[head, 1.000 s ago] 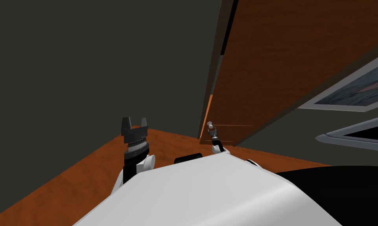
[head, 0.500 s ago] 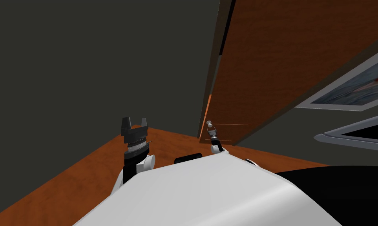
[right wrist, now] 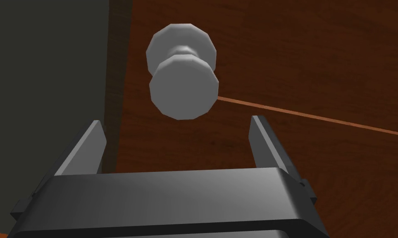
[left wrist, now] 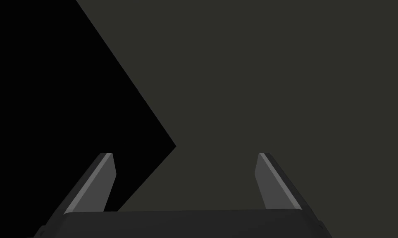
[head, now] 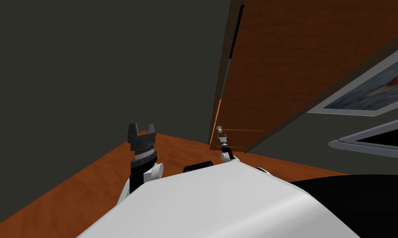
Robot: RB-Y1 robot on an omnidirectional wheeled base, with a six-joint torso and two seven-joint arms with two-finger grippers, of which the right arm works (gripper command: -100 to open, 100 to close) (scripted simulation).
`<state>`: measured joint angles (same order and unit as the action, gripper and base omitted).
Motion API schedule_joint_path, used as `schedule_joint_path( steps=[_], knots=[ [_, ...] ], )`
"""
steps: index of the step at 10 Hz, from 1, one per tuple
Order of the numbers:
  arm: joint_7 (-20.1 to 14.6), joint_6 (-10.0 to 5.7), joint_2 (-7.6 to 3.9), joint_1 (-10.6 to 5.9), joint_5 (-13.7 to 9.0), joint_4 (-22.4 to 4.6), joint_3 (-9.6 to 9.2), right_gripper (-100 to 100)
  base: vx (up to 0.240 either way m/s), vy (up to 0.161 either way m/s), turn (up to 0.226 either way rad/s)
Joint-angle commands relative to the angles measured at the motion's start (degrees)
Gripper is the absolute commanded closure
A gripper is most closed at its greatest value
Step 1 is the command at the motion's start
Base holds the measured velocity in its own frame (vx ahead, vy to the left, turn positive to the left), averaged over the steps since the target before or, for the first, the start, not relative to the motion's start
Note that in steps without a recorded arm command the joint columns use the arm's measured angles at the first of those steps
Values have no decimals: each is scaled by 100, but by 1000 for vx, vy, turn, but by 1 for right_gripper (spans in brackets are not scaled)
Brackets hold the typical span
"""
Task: Pull the door open
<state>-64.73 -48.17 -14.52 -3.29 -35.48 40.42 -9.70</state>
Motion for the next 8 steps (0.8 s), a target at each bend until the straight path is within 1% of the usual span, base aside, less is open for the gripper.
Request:
schedule_joint_path(
  steps=[1,2,3,6,8],
  knots=[
    [-286,10,16,-10,-86,17,-43,-100,-48,-15,12],
    [-446,20,32,-14,-152,37,-75,-100,-68,-17,26],
    [-507,20,32,-14,-152,37,-75,-100,-47,-11,9],
    [-985,42,70,-23,-308,84,-150,-100,-45,-7,15],
    [-1163,51,84,-27,-369,102,-180,-100,-44,-9,10]
  ],
)
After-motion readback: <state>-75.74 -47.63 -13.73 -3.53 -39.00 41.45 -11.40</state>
